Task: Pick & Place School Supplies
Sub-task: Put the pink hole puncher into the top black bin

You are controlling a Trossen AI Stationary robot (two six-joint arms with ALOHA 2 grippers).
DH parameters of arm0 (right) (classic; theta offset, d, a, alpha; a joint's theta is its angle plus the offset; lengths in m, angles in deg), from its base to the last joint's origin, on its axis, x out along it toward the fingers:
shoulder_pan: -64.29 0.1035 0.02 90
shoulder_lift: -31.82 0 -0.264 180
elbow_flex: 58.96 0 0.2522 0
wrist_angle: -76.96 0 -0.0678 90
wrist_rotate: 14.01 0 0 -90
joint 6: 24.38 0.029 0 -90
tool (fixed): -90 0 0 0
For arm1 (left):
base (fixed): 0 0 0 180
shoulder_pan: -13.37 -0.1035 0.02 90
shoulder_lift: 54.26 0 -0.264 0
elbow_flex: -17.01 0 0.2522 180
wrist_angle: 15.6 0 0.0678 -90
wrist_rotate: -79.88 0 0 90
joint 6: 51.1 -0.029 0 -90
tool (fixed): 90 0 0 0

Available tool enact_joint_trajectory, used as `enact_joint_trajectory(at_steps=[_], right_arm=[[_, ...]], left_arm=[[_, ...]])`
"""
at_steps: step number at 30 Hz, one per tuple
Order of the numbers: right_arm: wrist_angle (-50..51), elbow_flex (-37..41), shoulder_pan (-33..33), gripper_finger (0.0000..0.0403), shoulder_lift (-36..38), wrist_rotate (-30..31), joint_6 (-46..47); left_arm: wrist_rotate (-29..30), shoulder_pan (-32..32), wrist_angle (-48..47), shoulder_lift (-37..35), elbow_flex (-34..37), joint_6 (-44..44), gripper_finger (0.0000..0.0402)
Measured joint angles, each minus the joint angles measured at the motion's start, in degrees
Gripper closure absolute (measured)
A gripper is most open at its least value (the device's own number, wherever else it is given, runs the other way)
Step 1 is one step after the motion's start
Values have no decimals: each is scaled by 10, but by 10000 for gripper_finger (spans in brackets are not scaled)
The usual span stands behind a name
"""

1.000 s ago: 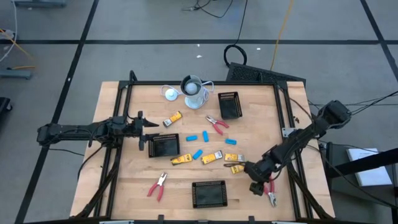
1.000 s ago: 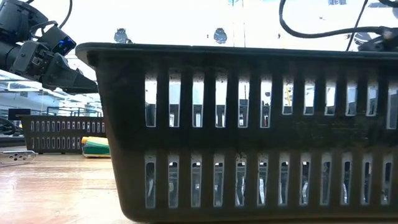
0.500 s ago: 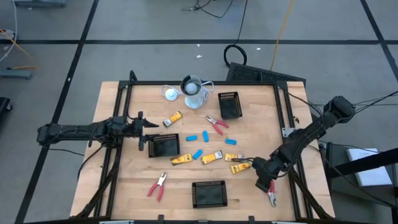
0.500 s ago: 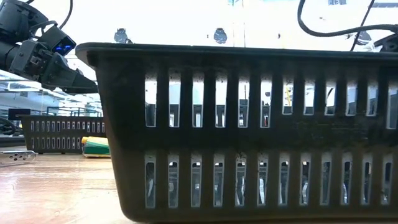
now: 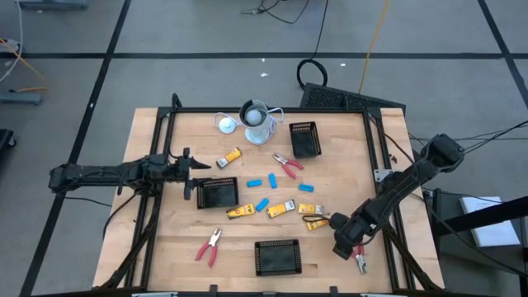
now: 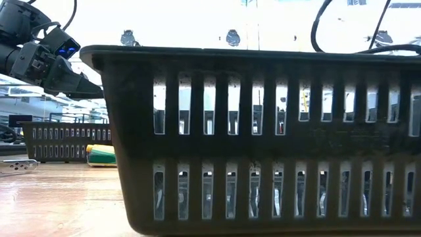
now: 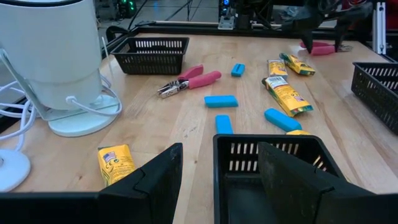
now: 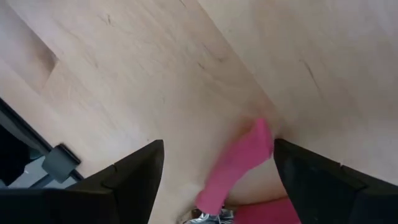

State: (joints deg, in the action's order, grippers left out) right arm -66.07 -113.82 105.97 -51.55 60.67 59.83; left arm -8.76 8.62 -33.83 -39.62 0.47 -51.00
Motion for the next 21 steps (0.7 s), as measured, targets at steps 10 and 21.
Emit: enact_joint_trajectory(at_steps=[10, 21], right_arm=[[-5, 1, 24, 106, -1, 5, 37], [5, 2, 26, 180, -2, 45, 6]], left_arm=[[0, 0, 0, 0, 0, 0, 190], [0, 0, 0, 0, 0, 0, 190]])
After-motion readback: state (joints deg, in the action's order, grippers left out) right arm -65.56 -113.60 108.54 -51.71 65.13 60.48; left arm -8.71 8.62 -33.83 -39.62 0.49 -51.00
